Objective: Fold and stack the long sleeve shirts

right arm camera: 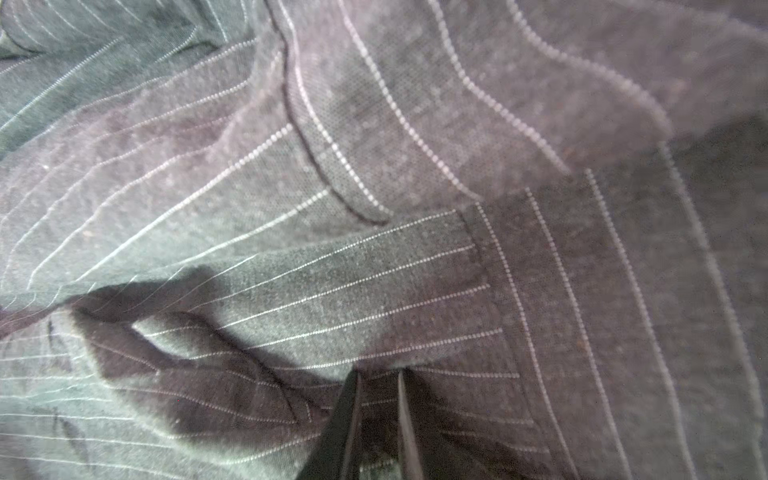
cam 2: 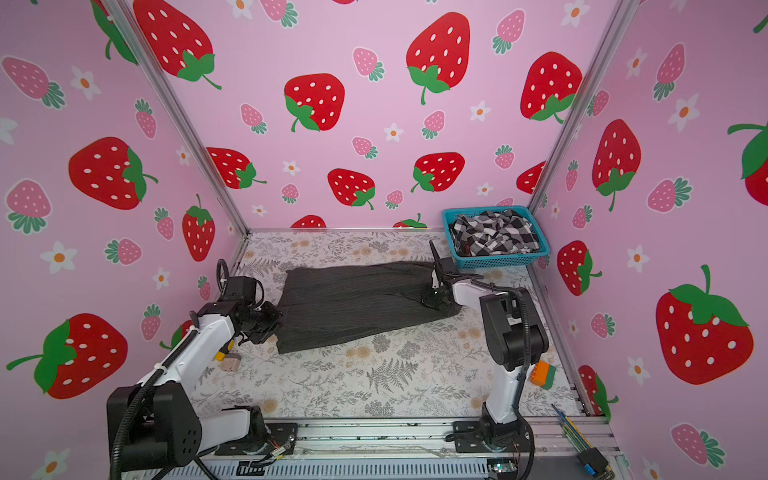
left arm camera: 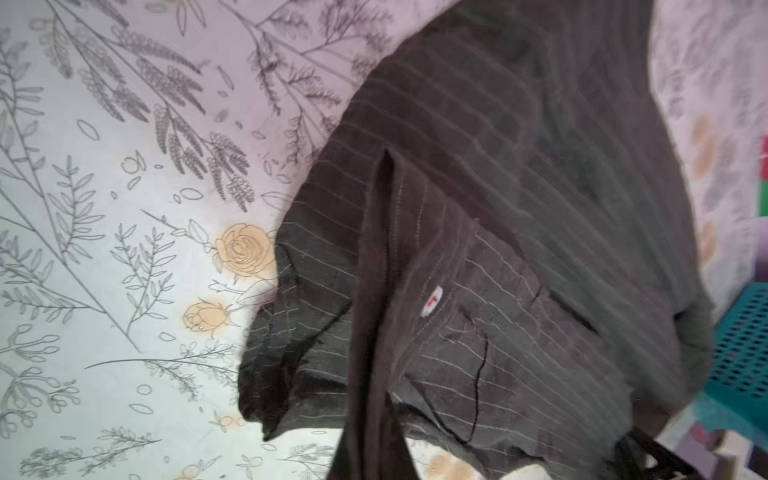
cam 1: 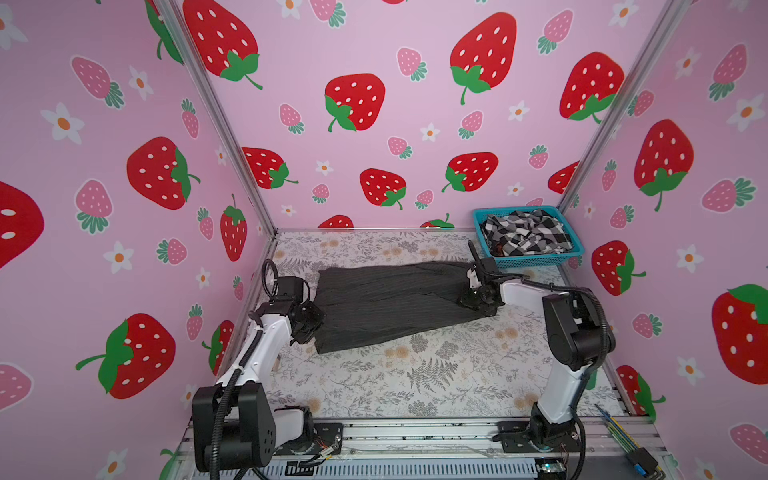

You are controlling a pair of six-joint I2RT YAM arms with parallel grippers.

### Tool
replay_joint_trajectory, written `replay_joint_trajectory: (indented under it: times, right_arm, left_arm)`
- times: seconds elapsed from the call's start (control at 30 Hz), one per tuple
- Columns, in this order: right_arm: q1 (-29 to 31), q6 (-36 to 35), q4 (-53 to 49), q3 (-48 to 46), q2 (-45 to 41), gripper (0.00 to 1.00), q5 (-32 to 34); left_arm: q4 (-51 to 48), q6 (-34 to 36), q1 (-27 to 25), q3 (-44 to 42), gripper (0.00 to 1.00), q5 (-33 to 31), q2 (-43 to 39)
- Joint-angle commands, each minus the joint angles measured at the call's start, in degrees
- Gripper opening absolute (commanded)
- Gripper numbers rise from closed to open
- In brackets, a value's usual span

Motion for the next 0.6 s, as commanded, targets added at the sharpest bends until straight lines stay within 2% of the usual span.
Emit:
replay_joint_trajectory:
  times: [0.0, 0.07, 0.13, 0.27, 0.33, 0.37, 0.57]
  right_arm:
    - [0.3, -0.4, -1.3, -0.8, 1.4, 0.20, 0.9]
    - [0.2, -0.4, -1.6, -0.6, -0.3, 0.20, 1.0]
    - [0.5, -0.8, -2.8, 0.3, -2.4, 0.21, 1.8]
    - [2.3, -2.1, -5.0, 2.6, -5.9, 0.27, 4.5]
    - [4.2, -3.0, -5.0, 3.6, -5.9, 0.30, 5.3]
    - [5.0, -3.3, -5.0, 4.1, -5.0, 0.30, 5.5]
    - [7.2, -3.8, -3.3, 8.4, 1.7, 0.31, 4.2]
  left_arm:
    - [0.6, -0.3, 0.0, -3.6, 0.52, 0.6, 3.2]
    - [0.3, -1.0, 0.0, -4.6, 0.53, 2.0, 1.1]
    - [-2.8, -1.4, 0.0, -3.9, 0.59, 0.9, -4.0]
    - [-13.0, 0.2, -0.1, 6.7, 0.75, -7.5, -9.6]
    - [-13.0, 0.3, -2.1, 10.9, 0.78, -7.2, -7.1]
    - [-12.7, 0.1, -3.3, 12.5, 0.75, -7.1, -4.7]
    - [-3.3, -2.7, -11.2, 15.8, 0.28, -2.1, 13.9]
